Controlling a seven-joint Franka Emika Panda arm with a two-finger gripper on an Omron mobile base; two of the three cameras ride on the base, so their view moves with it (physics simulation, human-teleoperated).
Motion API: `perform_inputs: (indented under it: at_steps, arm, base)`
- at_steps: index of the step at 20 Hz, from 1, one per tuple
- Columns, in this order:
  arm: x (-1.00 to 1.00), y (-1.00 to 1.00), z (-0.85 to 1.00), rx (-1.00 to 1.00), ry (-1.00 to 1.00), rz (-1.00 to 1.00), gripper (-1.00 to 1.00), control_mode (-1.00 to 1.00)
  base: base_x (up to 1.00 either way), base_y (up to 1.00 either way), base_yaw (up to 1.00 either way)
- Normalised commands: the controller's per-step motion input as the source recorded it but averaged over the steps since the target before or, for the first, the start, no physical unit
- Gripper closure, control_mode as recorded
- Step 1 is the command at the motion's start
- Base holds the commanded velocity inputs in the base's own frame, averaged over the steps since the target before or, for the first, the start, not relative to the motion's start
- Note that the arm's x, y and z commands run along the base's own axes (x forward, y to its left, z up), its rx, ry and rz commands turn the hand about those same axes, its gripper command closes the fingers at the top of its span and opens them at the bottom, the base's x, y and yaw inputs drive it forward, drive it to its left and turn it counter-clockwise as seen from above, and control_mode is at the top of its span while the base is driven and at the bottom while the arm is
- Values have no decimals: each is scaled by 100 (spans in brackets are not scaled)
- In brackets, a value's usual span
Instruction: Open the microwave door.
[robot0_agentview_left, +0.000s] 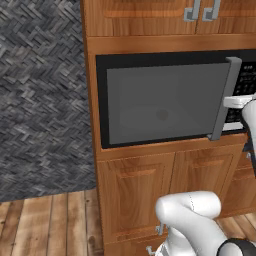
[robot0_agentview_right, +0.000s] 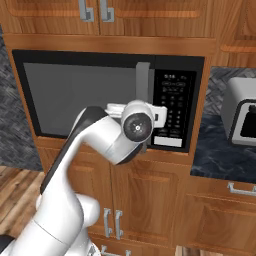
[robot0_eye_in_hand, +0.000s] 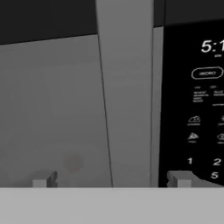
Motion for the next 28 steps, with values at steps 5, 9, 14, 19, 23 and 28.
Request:
perform_inputs:
  at_steps: [5, 9, 14, 19, 23, 28]
  arm:
    - [66, -5, -9, 1, 0, 0, -100, -100]
    - [59, -19, -6, 2, 0, 0, -100, -100]
    - [59, -22, -8, 2, 0, 0, -100, -100]
    - [68, -20, -16, 2, 0, 3, -100, -100]
    - [38, -1, -1, 0, 0, 3, 100, -100]
    - [-77, -30, 0, 0, 0, 10, 100, -100]
  base:
    - [0, 0, 0]
    - [0, 0, 0]
    - [0, 0, 0]
    - [0, 0, 0]
    - [0, 0, 0]
    - [0, 0, 0]
